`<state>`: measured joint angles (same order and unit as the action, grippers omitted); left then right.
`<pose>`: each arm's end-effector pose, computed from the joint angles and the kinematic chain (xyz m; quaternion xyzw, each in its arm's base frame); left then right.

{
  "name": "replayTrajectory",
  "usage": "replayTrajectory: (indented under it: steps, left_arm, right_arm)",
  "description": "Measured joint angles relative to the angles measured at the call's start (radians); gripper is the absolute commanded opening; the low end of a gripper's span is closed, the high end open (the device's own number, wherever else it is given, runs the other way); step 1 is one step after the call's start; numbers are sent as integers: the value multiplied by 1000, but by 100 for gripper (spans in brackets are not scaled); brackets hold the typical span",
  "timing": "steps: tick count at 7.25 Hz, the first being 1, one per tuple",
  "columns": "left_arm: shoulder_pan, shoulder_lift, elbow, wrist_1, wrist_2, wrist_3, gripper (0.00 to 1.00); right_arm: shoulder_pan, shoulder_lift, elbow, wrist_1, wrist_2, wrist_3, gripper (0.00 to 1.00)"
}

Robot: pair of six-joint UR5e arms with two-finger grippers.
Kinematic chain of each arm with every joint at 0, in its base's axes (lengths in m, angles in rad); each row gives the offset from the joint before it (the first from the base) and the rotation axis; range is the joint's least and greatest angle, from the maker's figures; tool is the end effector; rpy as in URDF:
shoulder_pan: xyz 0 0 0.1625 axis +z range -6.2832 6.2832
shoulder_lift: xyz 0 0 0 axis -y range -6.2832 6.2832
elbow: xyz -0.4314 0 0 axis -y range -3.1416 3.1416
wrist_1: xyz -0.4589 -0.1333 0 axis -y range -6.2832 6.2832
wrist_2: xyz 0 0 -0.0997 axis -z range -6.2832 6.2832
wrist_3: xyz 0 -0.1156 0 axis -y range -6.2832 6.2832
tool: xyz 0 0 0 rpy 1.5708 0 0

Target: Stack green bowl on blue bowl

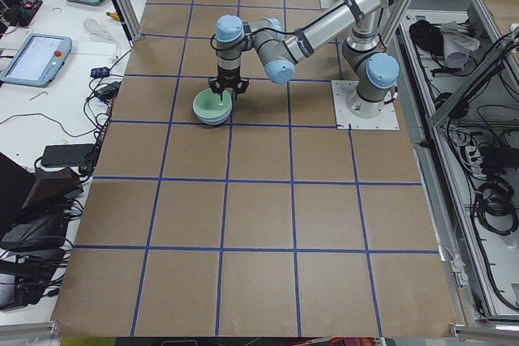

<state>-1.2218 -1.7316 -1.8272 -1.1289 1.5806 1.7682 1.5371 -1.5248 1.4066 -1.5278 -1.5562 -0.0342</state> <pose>0.0779 -0.6007 0.2893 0.6514 0.7586 -0.0018 0.0132 0.1152 -0.5879 0.5398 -0.0005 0.9993 -0.0378 0.0060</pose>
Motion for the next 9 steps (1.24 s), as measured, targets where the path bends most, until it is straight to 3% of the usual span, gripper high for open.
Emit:
replayTrajectory:
  steps: [1,3,4,7,9]
  left_arm:
    - [-6,35,92,-172,-6,-92,100]
    - [-49,91,255,-455,-41,-391,100]
    - [-93,107,292,-507,-50,-560,100]
    - [-307,107,316,-520,-53,-1132,100]
    - [-378,89,322,-411,-59,-1575,100]
  right_arm:
    - [0,0,0,0,0,-1,100]
    - [0,0,0,0,0,-1,100]
    - [0,0,0,0,0,0,100]
    - [0,-1,0,0,1,1,100]
    - [0,-1,0,0,1,1,100]
